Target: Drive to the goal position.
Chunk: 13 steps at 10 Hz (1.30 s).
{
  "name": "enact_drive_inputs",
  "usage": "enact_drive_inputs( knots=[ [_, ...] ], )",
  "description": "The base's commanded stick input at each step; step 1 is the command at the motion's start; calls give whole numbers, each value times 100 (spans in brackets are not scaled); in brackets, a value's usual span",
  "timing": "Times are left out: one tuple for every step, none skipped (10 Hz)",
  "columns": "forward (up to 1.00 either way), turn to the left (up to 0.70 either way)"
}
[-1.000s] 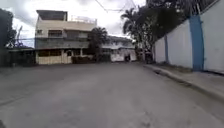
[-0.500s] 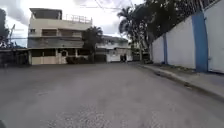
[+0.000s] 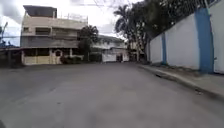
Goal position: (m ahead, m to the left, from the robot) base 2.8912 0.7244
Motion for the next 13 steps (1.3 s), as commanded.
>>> enact_drive_inputs(
  knots=[
    [100, 23],
    [100, 23],
    [100, 15],
    [100, -2],
    [100, -17],
    [100, -17],
    [100, -17],
    [100, -17],
    [100, -17],
    [100, 6],
    [100, 21],
    [100, 15],
    [100, 8]
  ],
)
